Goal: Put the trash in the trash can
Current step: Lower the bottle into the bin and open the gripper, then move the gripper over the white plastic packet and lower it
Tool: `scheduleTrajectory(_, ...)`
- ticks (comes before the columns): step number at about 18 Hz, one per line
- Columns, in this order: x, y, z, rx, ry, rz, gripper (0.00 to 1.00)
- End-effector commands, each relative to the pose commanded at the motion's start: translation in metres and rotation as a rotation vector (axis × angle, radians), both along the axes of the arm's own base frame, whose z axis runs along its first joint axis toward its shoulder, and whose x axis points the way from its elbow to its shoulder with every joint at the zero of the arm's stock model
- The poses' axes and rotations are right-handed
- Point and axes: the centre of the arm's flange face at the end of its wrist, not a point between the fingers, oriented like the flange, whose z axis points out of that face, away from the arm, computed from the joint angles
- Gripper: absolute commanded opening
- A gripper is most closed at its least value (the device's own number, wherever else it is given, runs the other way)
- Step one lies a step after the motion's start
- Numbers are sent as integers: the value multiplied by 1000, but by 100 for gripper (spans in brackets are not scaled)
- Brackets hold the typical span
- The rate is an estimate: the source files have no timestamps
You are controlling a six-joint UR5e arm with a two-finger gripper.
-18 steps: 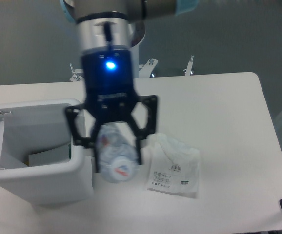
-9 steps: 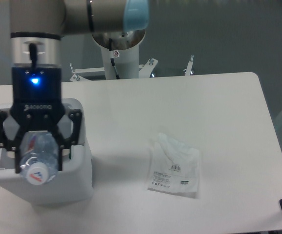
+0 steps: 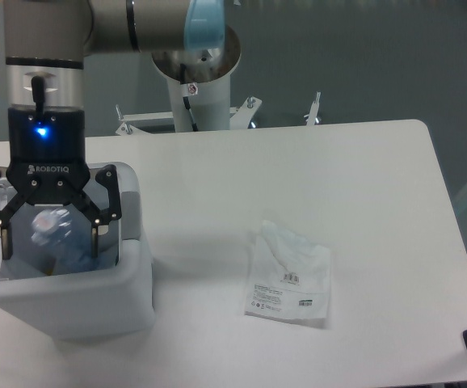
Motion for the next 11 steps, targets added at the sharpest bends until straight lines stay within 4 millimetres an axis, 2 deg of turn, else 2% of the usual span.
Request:
scheduleTrajectory(2, -40, -24, -3, -9, -8, 76, 100)
scheduleTrajectory(4, -82, -50, -17, -34, -22, 148, 100)
scheduleTrajectory(6, -125, -73, -40, -90, -8, 178, 100)
scheduleTrajectory(8, -158, -89, -62, -153, 25, 155, 100)
scheduleTrajectory(11, -207, -99, -103, -208, 14, 89, 100)
